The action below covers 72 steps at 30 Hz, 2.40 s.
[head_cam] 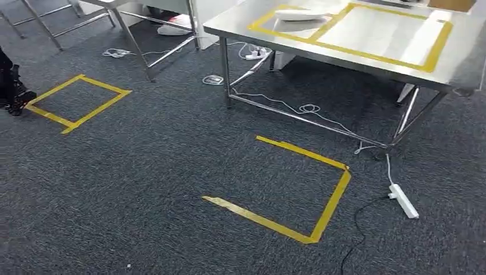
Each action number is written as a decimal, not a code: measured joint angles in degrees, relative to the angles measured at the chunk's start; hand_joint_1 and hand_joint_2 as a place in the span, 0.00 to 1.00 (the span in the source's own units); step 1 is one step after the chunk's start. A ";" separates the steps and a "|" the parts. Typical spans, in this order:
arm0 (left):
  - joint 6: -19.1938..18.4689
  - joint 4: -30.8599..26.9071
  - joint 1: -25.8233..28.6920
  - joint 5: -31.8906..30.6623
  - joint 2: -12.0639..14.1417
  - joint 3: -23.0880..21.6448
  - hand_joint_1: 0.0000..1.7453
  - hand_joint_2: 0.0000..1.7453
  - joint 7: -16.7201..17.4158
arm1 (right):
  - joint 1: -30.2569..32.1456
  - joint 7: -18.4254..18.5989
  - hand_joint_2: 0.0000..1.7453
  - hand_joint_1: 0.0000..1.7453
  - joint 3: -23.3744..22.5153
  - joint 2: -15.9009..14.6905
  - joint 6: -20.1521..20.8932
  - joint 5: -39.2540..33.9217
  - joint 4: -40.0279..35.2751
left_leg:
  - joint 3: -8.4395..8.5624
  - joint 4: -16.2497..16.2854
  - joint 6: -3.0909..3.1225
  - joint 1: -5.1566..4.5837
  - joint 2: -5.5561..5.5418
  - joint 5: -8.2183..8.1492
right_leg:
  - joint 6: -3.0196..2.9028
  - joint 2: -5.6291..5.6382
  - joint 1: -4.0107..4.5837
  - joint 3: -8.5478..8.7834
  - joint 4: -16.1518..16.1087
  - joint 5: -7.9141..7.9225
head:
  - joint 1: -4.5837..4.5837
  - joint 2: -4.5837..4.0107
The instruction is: Take the parts from the cabinet and place them on the table.
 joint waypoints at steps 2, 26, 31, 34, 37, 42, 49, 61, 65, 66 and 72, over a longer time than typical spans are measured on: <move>-0.42 0.00 -0.08 -0.22 0.07 0.00 0.00 0.00 0.13 | -0.19 -0.04 0.00 0.00 0.04 0.00 0.13 0.00 0.00 | -0.13 0.07 -0.36 0.06 -1.35 0.19 | -0.31 4.24 -0.40 3.41 -8.70 3.65 | 0.02 0.00; -2.18 0.02 -0.18 -1.79 2.03 1.46 0.00 0.00 0.83 | -2.24 0.20 0.00 0.00 0.96 0.13 0.61 -0.26 -0.39 | -0.29 0.54 -0.68 0.74 2.96 -0.59 | 0.46 -0.75 -0.27 -1.07 3.24 -4.86 | -0.44 0.00; -2.01 0.02 -0.11 -2.62 2.21 1.73 0.00 0.00 0.50 | -1.52 0.15 0.00 0.00 0.98 0.13 -0.18 -0.98 -0.39 | -0.07 0.57 -0.56 0.15 -1.27 -0.49 | -1.28 0.66 0.33 -0.66 -1.49 1.98 | -0.42 0.00; -2.21 0.02 -0.44 -2.80 1.75 1.90 0.00 0.00 0.28 | -1.44 0.39 0.00 0.00 0.92 0.11 -1.11 -2.49 -0.39 | -0.60 0.88 -1.05 0.25 -3.33 -0.29 | -2.36 5.07 0.44 2.75 -10.12 4.32 | -0.35 0.00; -2.86 0.02 0.20 -2.95 1.75 2.51 0.00 0.00 0.68 | -1.54 0.66 0.00 0.00 0.76 0.18 -1.62 -4.00 -0.48 | -1.30 0.45 -2.33 0.66 -5.44 0.37 | -2.42 3.42 0.72 3.47 -10.52 4.82 | -0.37 0.00; -2.99 0.02 0.07 -3.56 1.88 3.17 0.00 0.00 0.92 | -1.22 1.18 0.00 0.00 -0.28 0.42 -2.08 -6.03 -0.50 | -8.19 15.35 -3.48 0.73 2.79 -7.77 | -2.85 -1.60 0.32 4.52 -12.10 5.20 | -0.79 0.00; -2.47 0.02 0.15 -5.68 1.86 3.23 0.00 0.00 -0.81 | -0.46 0.48 0.00 0.00 -2.56 -0.02 -3.72 -8.61 -0.52 | -0.05 0.92 -4.15 2.03 7.97 -0.82 | -0.46 -6.67 0.38 4.66 -10.94 3.12 | -1.11 0.00; -0.63 0.04 -0.68 -10.06 -0.57 2.45 0.00 0.00 -2.25 | 5.10 -3.67 0.00 0.00 -7.13 -1.88 -7.74 -13.18 -0.33 | 0.26 1.01 -0.89 0.73 -0.78 -1.31 | -0.56 0.19 -0.17 -2.14 2.10 -0.18 | -0.42 0.00; -0.11 0.04 -1.48 -10.16 -2.60 2.03 0.00 0.00 -1.12 | 6.37 -3.80 0.00 0.00 -8.61 -3.56 -7.04 -13.94 -0.11 | -0.58 1.39 -1.57 0.87 -4.03 -1.27 | -1.03 5.77 -0.13 2.49 -9.52 4.34 | -0.28 0.00; -0.02 0.04 -1.50 -10.14 -2.86 2.05 0.00 0.00 -0.68 | 6.40 -3.89 0.00 0.00 -8.85 -3.72 -6.95 -13.97 -0.11 | -0.79 1.19 -2.02 1.14 -4.70 -1.01 | -1.07 5.34 -0.07 2.39 -9.51 4.37 | -0.26 0.00; 0.02 0.04 -2.56 -10.12 -4.20 2.03 0.00 0.00 0.39 | 6.80 -4.00 0.00 0.00 -9.36 -4.28 -6.62 -13.79 -0.07 | -6.68 13.83 -3.29 0.88 2.94 -8.17 | -1.98 -0.47 0.01 3.50 -11.03 4.91 | -0.70 0.00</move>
